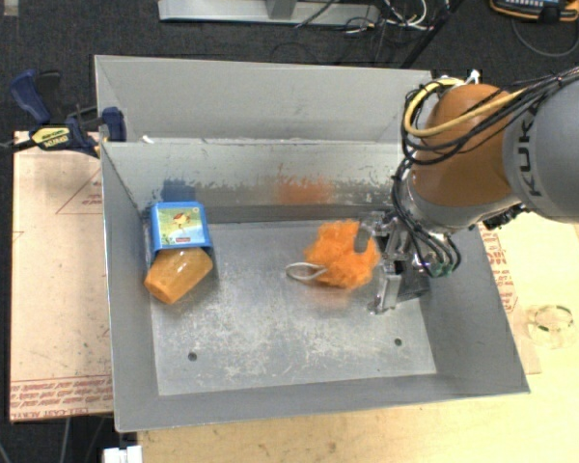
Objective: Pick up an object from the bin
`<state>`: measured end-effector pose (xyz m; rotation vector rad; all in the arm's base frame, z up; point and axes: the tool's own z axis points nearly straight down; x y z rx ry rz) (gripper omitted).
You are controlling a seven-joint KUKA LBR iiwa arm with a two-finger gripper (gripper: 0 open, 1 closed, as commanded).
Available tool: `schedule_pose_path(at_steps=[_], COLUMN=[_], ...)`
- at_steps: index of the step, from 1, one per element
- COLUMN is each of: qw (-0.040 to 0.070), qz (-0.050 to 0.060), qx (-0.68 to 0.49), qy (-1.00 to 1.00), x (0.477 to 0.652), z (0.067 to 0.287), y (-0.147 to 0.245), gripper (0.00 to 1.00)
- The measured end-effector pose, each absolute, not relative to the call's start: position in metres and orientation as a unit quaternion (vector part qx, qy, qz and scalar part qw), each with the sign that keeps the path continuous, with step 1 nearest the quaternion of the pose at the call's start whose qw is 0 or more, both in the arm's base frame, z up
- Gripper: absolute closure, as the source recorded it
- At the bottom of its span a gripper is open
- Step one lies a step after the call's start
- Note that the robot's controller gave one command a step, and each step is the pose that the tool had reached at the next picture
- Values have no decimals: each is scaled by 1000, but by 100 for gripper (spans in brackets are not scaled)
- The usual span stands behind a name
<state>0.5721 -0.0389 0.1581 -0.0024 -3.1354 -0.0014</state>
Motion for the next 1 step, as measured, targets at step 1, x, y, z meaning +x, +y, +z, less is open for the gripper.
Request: schedule_pose_path(at_steps=[1], qw=[-1], qz=[0], qx=[0], qy=[-1000], x=[574], z=[163], y=[-39], gripper=[0])
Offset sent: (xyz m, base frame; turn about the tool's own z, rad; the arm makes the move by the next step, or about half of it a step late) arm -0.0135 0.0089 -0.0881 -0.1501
